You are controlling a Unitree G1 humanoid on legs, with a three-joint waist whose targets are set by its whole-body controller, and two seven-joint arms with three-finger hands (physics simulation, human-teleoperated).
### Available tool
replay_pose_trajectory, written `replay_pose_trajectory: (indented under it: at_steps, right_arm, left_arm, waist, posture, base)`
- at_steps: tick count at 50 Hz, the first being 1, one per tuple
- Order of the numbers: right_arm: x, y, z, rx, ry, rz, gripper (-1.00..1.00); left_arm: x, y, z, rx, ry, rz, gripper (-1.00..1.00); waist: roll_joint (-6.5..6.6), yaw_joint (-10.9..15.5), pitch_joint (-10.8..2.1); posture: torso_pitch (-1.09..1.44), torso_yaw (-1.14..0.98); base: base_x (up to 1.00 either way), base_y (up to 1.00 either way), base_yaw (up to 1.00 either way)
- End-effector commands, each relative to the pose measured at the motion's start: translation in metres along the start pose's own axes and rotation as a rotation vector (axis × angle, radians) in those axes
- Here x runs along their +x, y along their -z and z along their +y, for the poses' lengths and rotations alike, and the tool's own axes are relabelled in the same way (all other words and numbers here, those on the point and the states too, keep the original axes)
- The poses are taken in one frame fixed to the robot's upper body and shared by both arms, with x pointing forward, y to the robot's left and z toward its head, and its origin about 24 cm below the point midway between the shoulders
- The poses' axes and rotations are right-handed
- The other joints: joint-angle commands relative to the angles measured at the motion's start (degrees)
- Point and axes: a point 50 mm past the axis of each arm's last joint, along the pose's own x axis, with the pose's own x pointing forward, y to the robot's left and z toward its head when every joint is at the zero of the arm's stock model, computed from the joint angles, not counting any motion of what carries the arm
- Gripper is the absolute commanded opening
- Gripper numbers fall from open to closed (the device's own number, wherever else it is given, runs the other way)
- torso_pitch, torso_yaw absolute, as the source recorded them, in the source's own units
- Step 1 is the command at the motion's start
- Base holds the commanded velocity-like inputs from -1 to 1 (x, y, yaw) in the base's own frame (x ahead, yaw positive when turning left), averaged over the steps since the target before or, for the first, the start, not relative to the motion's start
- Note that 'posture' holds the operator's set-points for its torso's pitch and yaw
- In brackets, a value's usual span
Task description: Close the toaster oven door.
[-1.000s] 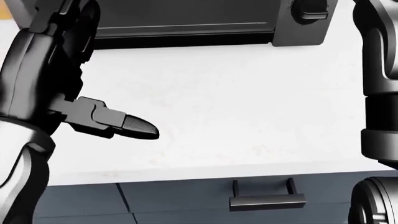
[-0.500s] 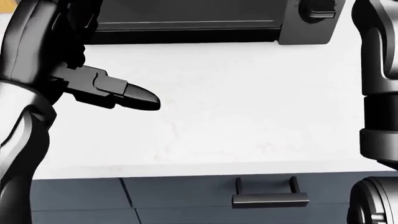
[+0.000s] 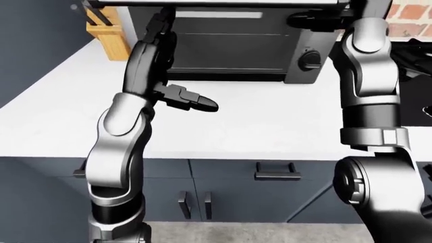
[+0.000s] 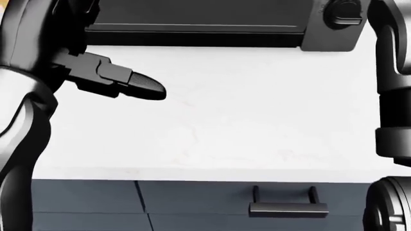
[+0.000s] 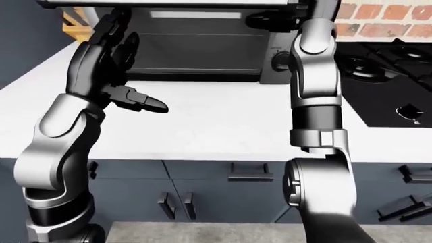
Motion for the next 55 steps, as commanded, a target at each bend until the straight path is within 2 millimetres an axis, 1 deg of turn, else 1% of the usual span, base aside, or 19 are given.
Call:
replay_pose_trajectory:
  at_steps: [1,16,35,37,46,55]
  right_arm:
    - [0.003,-0.021,-0.007,0.024,0.035,-0.071,1.0]
    - [0.002,-0.021,-0.008,0.027,0.048,-0.068,1.0]
    - [0.002,-0.02,-0.01,0.02,0.056,-0.07,1.0]
    - [0.002,-0.02,-0.01,0.02,0.056,-0.07,1.0]
    - [0.001,-0.017,-0.009,0.018,0.055,-0.064,1.0]
    - [0.001,-0.015,-0.01,0.018,0.059,-0.06,1.0]
  left_arm:
    - [-0.001,-0.023,0.009,0.031,-0.066,-0.12,1.0]
    - [0.011,-0.029,0.014,0.045,-0.074,-0.127,1.0]
    - [0.031,-0.025,0.014,0.056,-0.054,-0.093,1.0]
    - [0.033,-0.024,0.013,0.03,-0.041,-0.073,1.0]
    - [0.045,-0.025,0.014,0.043,-0.031,-0.063,1.0]
    - [0.052,-0.026,0.011,0.049,-0.009,-0.051,1.0]
  waist:
    - [-0.06,0.13,-1.78]
    - [-0.08,0.23,-1.76]
    - [-0.02,0.25,-1.76]
    - [-0.01,0.26,-1.78]
    - [0.04,0.25,-1.85]
    - [-0.03,0.3,-1.89]
  posture:
    - [0.0,0.0]
    - [0.0,0.0]
    - [0.0,0.0]
    - [0.0,0.0]
    - [0.0,0.0]
    - [0.0,0.0]
  base:
    - [0.0,0.0,0.0]
    - [0.0,0.0,0.0]
    - [0.0,0.0,0.0]
    - [0.0,0.0,0.0]
    - [0.0,0.0,0.0]
    - [0.0,0.0,0.0]
